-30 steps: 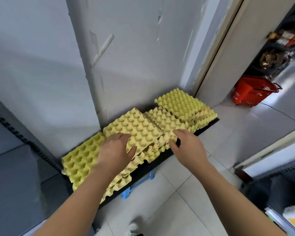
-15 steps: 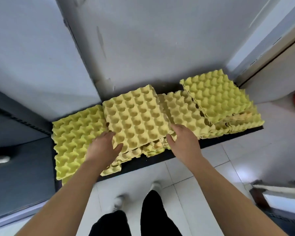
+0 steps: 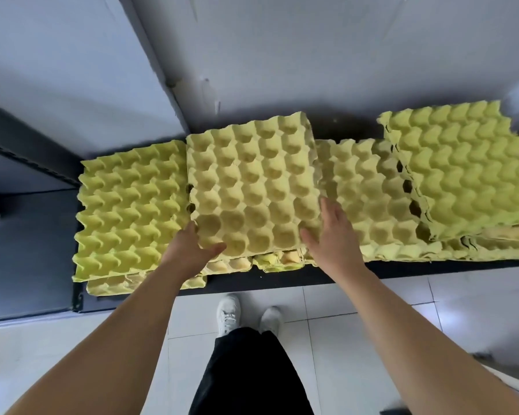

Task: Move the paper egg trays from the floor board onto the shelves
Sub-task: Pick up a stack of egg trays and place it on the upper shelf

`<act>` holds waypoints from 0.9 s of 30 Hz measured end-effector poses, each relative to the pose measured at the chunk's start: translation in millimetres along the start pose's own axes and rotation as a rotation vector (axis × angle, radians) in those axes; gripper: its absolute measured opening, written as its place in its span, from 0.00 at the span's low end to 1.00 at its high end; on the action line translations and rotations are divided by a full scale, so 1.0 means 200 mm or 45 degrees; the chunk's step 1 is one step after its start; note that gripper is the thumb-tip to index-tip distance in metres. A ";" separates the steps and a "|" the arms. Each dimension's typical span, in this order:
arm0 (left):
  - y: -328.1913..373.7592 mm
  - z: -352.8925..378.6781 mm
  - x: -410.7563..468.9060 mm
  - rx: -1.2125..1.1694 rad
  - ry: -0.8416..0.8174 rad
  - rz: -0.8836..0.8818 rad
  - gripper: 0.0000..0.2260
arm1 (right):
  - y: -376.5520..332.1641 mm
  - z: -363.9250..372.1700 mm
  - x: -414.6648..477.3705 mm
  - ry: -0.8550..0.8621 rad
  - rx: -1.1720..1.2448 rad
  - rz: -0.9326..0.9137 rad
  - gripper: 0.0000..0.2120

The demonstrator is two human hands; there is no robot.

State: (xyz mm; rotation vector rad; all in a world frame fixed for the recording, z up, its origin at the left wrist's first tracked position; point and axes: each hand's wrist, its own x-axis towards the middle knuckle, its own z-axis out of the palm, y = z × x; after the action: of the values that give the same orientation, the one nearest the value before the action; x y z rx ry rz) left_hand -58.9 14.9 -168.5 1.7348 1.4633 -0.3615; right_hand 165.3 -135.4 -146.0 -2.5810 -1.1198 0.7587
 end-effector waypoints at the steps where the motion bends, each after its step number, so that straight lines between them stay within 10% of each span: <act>1: -0.01 0.02 0.02 -0.051 0.003 -0.007 0.37 | 0.02 0.02 0.02 -0.021 0.018 0.017 0.36; 27: 0.10 -0.19 -0.30 -0.538 0.312 0.139 0.38 | -0.13 -0.23 -0.07 0.290 0.362 -0.118 0.24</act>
State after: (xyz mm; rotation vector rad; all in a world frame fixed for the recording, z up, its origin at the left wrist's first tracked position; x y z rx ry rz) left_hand -67.6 2.6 -96.7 1.5394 1.4781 0.2153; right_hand 166.9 -129.1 -91.4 -2.2934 -0.9760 0.5422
